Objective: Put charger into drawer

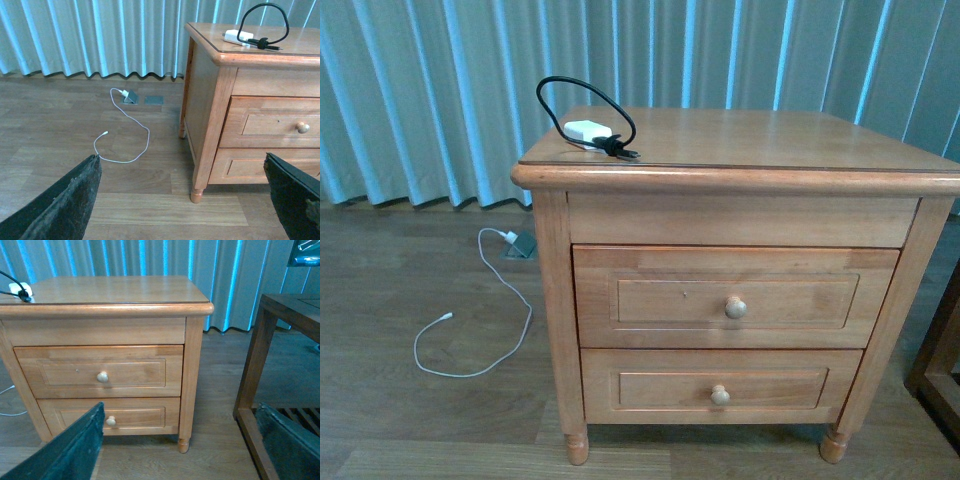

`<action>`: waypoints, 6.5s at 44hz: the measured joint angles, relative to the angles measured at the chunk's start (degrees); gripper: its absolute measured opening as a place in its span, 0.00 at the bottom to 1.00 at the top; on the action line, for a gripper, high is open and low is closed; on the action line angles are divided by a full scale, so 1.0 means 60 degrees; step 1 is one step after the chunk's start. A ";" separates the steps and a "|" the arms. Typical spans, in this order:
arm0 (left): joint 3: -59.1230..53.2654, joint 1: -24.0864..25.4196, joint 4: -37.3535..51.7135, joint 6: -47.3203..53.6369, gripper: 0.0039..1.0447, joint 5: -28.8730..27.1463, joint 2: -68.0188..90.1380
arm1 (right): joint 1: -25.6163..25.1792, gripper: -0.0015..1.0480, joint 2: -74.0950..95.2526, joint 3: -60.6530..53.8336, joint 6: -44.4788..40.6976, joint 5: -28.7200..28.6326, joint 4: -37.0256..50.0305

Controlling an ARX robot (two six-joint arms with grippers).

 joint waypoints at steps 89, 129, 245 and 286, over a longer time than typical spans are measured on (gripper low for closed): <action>0.0000 0.0000 0.0000 0.0000 0.94 0.0018 0.0000 | 0.3563 0.92 2.2385 1.0768 -0.1220 0.2255 0.8521; 0.0000 0.0000 0.0000 0.0004 0.94 0.0018 0.0000 | 0.3559 0.72 2.2862 1.1380 -0.1060 0.2834 0.8437; 0.0000 0.0000 0.0000 0.0004 0.94 0.0018 0.0000 | -0.0860 0.92 0.4532 0.2543 0.0998 -0.4371 -0.0135; 0.1151 -0.1588 0.1708 -0.2237 0.94 -0.5963 0.3967 | 0.0007 0.92 0.3264 0.0914 0.0044 0.0011 0.2288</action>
